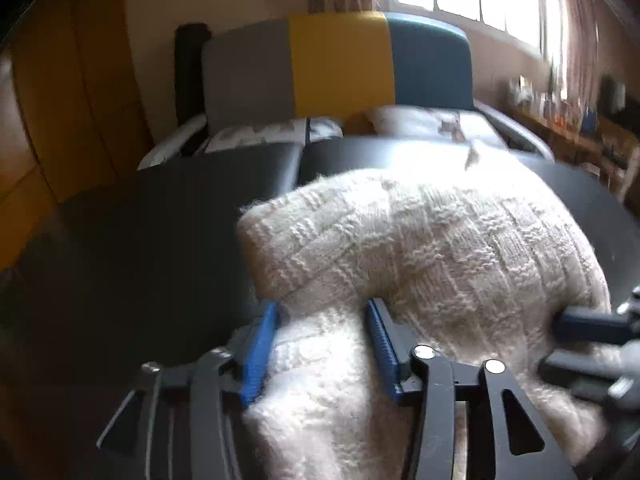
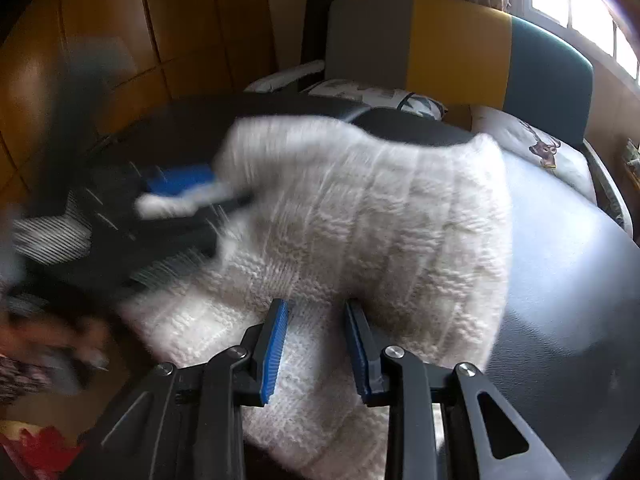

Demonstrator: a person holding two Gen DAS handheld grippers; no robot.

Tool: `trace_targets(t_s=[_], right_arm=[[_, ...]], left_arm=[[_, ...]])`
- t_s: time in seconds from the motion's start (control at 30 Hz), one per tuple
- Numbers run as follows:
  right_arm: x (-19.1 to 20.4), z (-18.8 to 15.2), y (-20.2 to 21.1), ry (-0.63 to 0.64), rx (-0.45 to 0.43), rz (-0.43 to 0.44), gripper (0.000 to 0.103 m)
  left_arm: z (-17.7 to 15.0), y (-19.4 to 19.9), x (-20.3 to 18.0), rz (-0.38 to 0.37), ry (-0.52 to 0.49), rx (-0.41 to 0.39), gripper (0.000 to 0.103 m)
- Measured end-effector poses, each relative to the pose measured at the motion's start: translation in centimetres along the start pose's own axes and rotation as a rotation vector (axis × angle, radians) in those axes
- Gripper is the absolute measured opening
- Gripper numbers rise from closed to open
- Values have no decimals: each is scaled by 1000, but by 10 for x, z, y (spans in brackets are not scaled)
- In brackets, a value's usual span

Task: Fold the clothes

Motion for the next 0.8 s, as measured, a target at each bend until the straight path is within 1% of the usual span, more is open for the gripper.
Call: trace_targets(t_s=[0.03, 0.07, 0.1, 0.13, 0.2, 0.3, 0.37, 0.43, 0.47, 0.57, 0.63, 0.73, 0.8], right_arm=[[-3, 6, 6, -14, -25, 2, 29], [-6, 12, 10, -23, -45, 0, 30], [-9, 19, 9, -16, -51, -16, 30], [-12, 26, 8, -9, -57, -31, 30], [-18, 41, 2, 8, -56, -62, 30], [-24, 59, -8, 19, -52, -89, 30], [-29, 69, -15, 33, -33, -126, 30], [-38, 74, -25, 25, 8, -153, 34], [-43, 75, -32, 16, 30, -160, 34], [-57, 75, -53, -24, 69, -142, 34], [-65, 75, -58, -80, 59, -114, 34], [-70, 74, -51, -106, 41, -71, 34], [-71, 73, -41, -109, 25, -43, 34]], left_arm=[[-1, -1, 4, -8, 26, 5, 64], [-2, -1, 8, -18, 52, 10, 64], [-3, -3, 13, -40, 84, 28, 67], [-4, -5, 17, -62, 115, 45, 71], [-3, -9, 16, -77, 133, 58, 76], [-4, -12, 17, -87, 129, 57, 77], [-4, -10, 13, -74, 116, 47, 77], [-5, -8, 10, -62, 107, 39, 77], [-5, -8, 9, -57, 104, 35, 77], [-6, -10, 5, -34, 97, 19, 77], [-5, -10, 6, -31, 100, 14, 77], [-4, -8, 9, -55, 102, 15, 77], [0, 2, 16, -100, 135, 14, 77]])
Point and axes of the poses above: each gripper's, at about its wrist camera, not at the fingertips, and y roughly against the way its jaws point, x to its left, z to its top, the point moved 5 cm from there along -y, roughly the way its jaws point, and after that the axes turned 3 degrees about x, right-handed, at the moved point
